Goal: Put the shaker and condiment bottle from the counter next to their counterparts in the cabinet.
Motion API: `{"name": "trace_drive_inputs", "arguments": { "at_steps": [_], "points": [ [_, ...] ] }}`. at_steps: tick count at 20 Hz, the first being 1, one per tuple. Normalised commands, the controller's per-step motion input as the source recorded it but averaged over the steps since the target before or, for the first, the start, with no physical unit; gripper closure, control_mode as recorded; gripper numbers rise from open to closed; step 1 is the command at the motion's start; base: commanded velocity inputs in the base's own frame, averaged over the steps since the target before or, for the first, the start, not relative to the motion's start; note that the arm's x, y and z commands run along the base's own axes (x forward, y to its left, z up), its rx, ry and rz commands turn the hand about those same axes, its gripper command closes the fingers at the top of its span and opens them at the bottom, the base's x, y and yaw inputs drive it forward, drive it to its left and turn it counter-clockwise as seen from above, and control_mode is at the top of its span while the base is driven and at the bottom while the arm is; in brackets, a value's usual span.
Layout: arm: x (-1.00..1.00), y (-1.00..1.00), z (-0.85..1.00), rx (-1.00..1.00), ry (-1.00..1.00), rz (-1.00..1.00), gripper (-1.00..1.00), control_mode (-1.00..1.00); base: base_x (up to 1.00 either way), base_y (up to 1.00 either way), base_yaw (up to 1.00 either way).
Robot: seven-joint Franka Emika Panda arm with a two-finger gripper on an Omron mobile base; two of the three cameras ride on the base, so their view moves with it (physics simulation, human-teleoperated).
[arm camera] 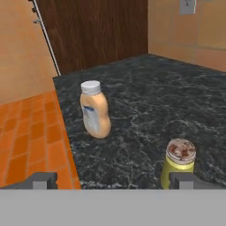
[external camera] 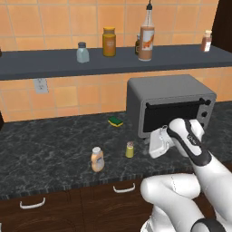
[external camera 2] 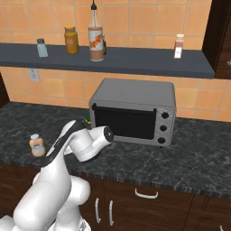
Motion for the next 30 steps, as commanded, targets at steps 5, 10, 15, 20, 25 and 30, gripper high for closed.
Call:
{"name": "trace_drive_inputs", "arguments": {
  "at_steps": [5,10,15,20,25,30],
  "points": [
    [0.00,0.03,-0.38,0.06,-0.12,0.10,-1.00,-1.00,0.00,0.00,0.00],
    [0.00,0.16,-0.04,0.03,0.00,0.01,-1.00,-1.00,0.00,0.00,0.00],
    [0.00,0.46,-0.01,0.01,0.00,0.00,-1.00,-1.00,0.00,0.00,0.00],
    [0.00,0.11,0.00,0.00,-0.02,0.00,-1.00,-1.00,0.00,0.00,0.00],
    [0.00,0.03,-0.01,0.00,-0.06,0.00,-1.00,-1.00,0.00,0.00,0.00],
    [0.15,0.00,-0.10,0.00,-0.06,-0.01,-1.00,-1.00,0.00,0.00,0.00]
  ]
}}
